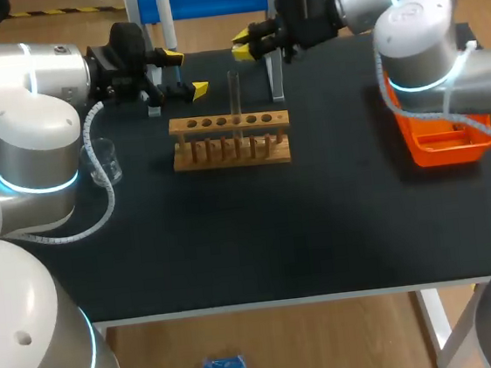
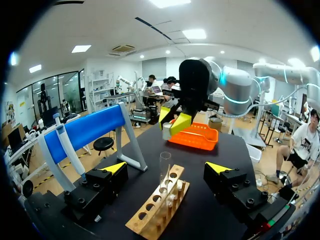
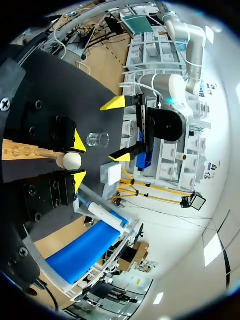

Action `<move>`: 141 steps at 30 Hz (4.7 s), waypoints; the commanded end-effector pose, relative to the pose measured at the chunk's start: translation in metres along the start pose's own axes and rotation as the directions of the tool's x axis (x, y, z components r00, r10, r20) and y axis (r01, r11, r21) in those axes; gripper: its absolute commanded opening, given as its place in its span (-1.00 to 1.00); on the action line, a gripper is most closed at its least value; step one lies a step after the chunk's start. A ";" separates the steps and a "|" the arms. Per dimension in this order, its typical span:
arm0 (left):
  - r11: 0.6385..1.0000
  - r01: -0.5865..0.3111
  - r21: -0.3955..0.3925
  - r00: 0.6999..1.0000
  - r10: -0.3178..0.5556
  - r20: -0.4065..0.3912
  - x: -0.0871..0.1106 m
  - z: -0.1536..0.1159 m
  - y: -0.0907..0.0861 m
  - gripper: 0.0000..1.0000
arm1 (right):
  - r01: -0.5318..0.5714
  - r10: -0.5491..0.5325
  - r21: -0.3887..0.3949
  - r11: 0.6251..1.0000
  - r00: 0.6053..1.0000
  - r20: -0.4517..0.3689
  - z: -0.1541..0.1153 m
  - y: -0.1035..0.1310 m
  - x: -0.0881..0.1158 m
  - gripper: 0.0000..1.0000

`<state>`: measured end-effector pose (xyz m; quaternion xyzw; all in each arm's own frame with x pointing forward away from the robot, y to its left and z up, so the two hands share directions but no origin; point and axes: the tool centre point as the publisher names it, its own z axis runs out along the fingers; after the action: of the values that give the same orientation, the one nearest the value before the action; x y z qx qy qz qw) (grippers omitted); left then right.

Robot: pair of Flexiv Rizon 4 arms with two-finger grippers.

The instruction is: Invert the test tube, pick up the pipette, mount the tip to pipette, aspirate from beaker and dispense into the tube, eject the tip, return the pipette, and cap with the stopper.

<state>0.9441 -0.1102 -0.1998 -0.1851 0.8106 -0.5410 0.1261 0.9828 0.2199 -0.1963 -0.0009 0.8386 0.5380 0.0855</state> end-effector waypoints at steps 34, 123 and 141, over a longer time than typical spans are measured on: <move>1.000 0.001 -0.001 1.000 -0.001 -0.001 0.000 0.000 0.000 1.00 | -0.010 0.010 0.018 1.000 1.000 -0.009 0.024 -0.018 0.001 -1.00; 1.000 0.001 -0.001 1.000 -0.001 -0.001 0.000 0.000 0.000 1.00 | -0.035 0.043 0.127 0.991 0.998 -0.056 0.023 -0.015 -0.003 -1.00; 1.000 0.001 -0.001 1.000 -0.001 -0.001 0.000 0.000 0.000 1.00 | -0.057 0.068 0.153 0.987 0.995 -0.072 0.022 -0.013 0.000 -1.00</move>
<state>0.9441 -0.1102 -0.1998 -0.1851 0.8106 -0.5410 0.1261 0.9872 0.2354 -0.2168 0.0116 0.8784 0.4763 0.0375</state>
